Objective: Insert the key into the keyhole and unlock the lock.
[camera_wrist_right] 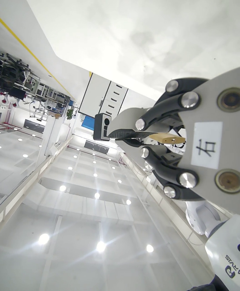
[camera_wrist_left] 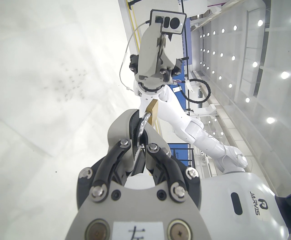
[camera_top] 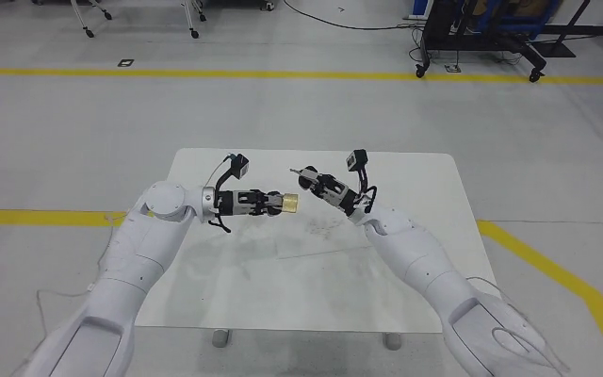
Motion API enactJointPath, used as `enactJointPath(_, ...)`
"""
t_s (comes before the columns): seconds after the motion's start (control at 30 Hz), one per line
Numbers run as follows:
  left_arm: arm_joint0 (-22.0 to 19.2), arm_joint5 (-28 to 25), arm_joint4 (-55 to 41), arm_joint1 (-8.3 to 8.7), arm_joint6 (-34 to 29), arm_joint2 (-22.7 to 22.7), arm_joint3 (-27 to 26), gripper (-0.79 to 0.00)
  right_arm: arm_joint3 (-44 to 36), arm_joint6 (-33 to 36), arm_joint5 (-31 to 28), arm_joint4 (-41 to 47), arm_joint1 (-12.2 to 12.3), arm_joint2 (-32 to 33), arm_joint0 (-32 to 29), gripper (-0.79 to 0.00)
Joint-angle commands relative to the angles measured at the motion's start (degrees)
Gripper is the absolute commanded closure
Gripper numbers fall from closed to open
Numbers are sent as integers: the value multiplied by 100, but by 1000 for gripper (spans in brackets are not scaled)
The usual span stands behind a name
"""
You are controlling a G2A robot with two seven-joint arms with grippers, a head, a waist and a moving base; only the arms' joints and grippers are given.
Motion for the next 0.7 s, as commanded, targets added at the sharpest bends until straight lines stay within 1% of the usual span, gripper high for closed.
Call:
enactJointPath(0.0, -23, 20, -38, -22, 24, 29, 56, 0, 62, 145, -56, 29, -43, -13, 20, 0)
enactJointPath(0.23, -120, 16, -83, -73, 95, 78, 241, 0, 227, 888, -379, -61, -124, -49, 75, 0)
enactJointPath(0.33, -146, 51, -92, -87, 160, 81, 317, 0, 264, 1120, -442, 66, -146, -1, 57, 0)
enactJointPath(0.43, -170, 91, -126, -100, 243, 68, 381, 0, 346, 1156, -526, 199, -157, 98, 60, 0)
enactJointPath(0.53, -224, -4, 177, -85, 578, 53, 429, 0, 427, 1069, -579, 270, -153, 185, 82, 0)
enactJointPath(0.67, -224, -4, 177, -85, 578, 53, 429, 0, 427, 1069, -579, 270, -153, 185, 82, 0)
